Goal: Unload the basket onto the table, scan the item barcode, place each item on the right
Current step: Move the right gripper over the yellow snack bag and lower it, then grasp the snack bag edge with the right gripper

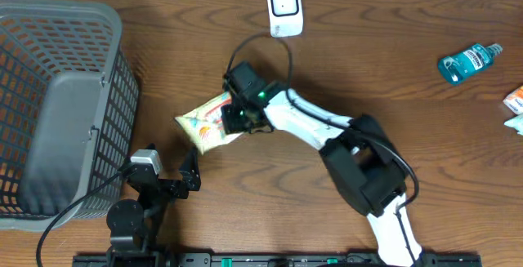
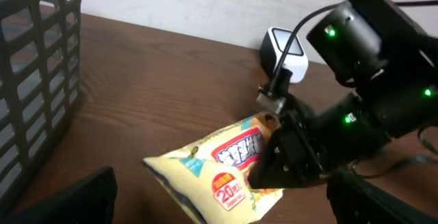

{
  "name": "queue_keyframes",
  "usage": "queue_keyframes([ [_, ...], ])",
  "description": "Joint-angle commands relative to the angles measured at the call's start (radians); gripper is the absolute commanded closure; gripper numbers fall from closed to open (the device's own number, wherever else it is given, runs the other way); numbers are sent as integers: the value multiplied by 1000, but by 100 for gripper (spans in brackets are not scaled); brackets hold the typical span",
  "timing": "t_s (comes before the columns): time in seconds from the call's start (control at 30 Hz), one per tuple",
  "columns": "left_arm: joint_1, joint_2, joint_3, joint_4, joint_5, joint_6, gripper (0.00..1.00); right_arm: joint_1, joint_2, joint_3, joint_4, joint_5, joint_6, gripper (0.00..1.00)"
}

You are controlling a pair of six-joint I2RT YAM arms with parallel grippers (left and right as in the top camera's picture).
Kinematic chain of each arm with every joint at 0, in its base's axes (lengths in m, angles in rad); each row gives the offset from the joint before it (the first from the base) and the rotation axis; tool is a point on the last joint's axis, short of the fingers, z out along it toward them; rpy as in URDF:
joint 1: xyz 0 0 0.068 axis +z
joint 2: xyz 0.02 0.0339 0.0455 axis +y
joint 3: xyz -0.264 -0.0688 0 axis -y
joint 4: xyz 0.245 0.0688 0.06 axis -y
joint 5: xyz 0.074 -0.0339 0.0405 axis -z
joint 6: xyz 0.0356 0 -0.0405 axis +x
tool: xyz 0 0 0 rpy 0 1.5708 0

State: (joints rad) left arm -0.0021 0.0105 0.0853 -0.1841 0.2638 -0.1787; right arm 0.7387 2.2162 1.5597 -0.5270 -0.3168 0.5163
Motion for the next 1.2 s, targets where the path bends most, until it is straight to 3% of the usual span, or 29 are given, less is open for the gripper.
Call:
queue_keyframes([
  [0.0,-2,-6,-21,-17,12,10,2,35,77,-8,-105,72,26,99],
  [0.27,-2,-6,-21,-17,12,10,2,27,-94,-8,-80,92,-60,99],
  [0.47,-2,-6,-21,-17,12,10,2,20,-261,-8,52,330,-69,99],
  [0.63,-2,-6,-21,-17,12,10,2,20,-212,-8,141,390,-69,99],
  [0.73,-2,-6,-21,-17,12,10,2,23,-95,-8,160,382,-68,99],
  [0.9,-2,-6,-21,-17,12,10,2,39,20,-8,64,216,-69,99],
  [1.17,-2,-6,-21,-17,12,10,2,58,-35,-7,12,209,-117,99],
])
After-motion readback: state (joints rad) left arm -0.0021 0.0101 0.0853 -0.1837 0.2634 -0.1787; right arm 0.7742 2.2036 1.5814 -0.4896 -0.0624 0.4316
